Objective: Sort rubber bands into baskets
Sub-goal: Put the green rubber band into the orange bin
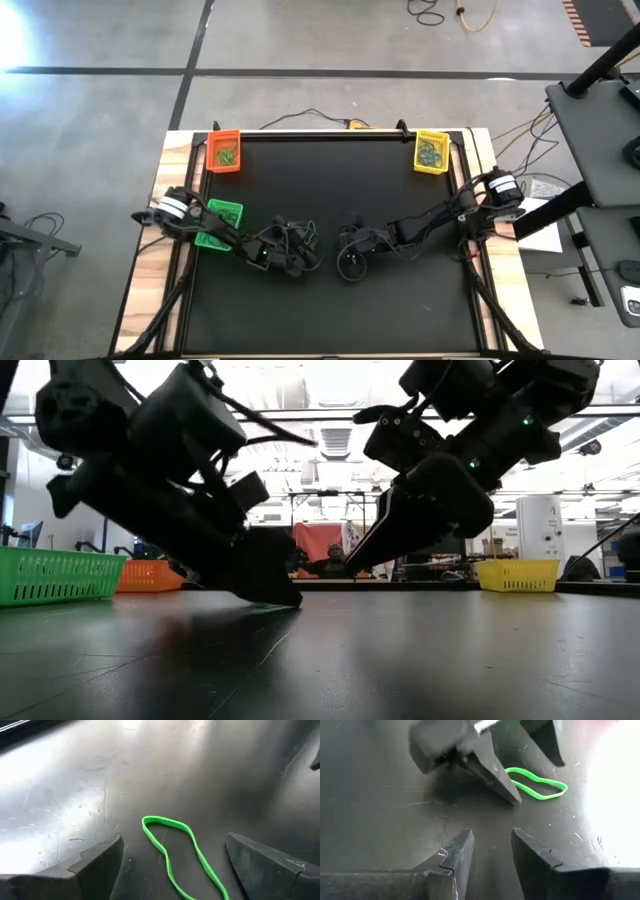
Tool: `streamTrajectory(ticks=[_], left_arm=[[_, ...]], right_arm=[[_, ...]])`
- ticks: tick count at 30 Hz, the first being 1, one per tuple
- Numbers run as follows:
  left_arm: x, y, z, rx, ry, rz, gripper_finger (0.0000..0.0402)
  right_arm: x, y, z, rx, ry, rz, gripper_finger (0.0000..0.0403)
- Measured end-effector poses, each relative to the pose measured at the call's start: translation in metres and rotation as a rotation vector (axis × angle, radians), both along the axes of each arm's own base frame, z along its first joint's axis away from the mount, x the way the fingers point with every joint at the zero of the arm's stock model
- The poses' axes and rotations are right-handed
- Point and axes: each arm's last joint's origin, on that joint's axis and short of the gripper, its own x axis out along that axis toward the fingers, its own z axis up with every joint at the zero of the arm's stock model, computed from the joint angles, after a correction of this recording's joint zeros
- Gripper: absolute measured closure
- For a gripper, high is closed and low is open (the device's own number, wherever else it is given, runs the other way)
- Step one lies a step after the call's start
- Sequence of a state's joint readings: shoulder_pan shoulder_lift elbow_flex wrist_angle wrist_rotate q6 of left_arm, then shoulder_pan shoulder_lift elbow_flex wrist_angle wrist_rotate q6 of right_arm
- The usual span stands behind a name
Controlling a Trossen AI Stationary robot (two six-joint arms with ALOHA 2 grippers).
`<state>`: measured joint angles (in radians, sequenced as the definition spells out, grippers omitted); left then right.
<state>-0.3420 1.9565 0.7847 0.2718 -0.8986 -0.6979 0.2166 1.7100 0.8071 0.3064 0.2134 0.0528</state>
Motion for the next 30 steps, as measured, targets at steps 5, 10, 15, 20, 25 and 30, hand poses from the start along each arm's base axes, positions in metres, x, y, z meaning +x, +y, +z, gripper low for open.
streamTrajectory(ticks=[5,10,15,20,25,30], left_arm=[[0.004,0.001,-0.010,-0.035,-0.055,0.049,0.0079],[0.002,0.004,-0.020,-0.038,-0.085,0.113,0.0089],[0.001,0.004,-0.030,-0.011,-0.100,0.137,0.0095],[0.002,0.004,-0.038,0.013,-0.136,0.157,0.0110],[0.002,0.004,-0.041,0.028,-0.146,0.166,0.0158],[0.002,0.005,-0.041,0.037,-0.156,0.182,0.0235]], right_arm=[[0.000,0.003,0.001,0.003,-0.013,0.008,0.0273],[0.000,0.003,0.001,0.004,-0.016,0.008,0.0273],[0.000,0.003,0.001,0.003,-0.014,0.008,0.0273],[0.000,0.003,0.001,0.004,-0.014,0.008,0.0273],[0.000,0.003,0.000,0.011,-0.013,0.005,0.0273],[0.000,0.003,0.000,0.017,-0.013,0.001,0.0273]])
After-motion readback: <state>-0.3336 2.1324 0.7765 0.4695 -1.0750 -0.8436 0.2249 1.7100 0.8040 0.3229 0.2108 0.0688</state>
